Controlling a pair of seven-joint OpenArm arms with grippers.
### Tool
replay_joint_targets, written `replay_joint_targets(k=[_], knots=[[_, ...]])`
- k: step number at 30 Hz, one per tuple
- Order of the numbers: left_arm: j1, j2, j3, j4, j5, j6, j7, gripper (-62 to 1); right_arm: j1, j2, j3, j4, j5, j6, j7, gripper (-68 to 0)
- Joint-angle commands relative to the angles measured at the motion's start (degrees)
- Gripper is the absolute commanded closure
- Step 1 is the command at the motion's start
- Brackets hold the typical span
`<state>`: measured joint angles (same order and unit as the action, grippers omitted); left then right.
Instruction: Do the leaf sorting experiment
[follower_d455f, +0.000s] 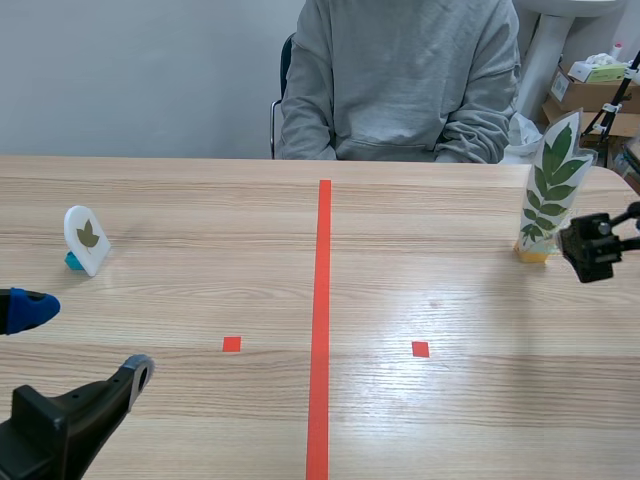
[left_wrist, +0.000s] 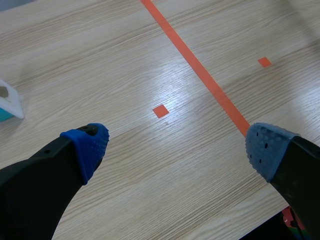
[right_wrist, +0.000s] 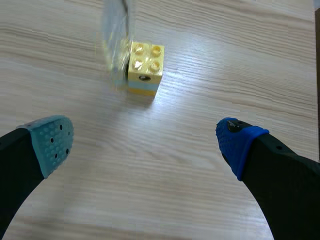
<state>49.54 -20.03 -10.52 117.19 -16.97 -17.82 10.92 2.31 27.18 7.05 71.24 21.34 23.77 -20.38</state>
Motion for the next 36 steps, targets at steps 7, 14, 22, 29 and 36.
replay_joint_targets(k=[7,14,22,29,36], knots=[[-0.07,0.33,0.15,0.2,-0.42,0.09,-0.85,-58.5,-24.22,0.55,9.66,20.0,5.33,13.55,11.19,-58.5],[-0.04,0.31,0.15,0.2,-0.42,0.04,-2.27,-58.5,-37.42,-0.2,16.39,30.49,11.32,18.95,13.27,-59.6],[-0.2,0.31,0.15,0.2,-0.46,-4.28,-4.39,-58.5,-46.66,-0.39,18.12,42.49,14.23,18.95,10.43,-59.5],[-0.2,0.31,0.15,0.2,-0.46,-6.4,-6.27,-58.5,-47.08,-3.21,15.89,44.89,14.19,18.95,3.91,-59.5],[-0.17,0.31,0.15,0.2,-0.42,-6.4,-7.82,-58.5,-47.04,-3.19,10.03,44.92,13.38,18.95,2.27,-59.5]])
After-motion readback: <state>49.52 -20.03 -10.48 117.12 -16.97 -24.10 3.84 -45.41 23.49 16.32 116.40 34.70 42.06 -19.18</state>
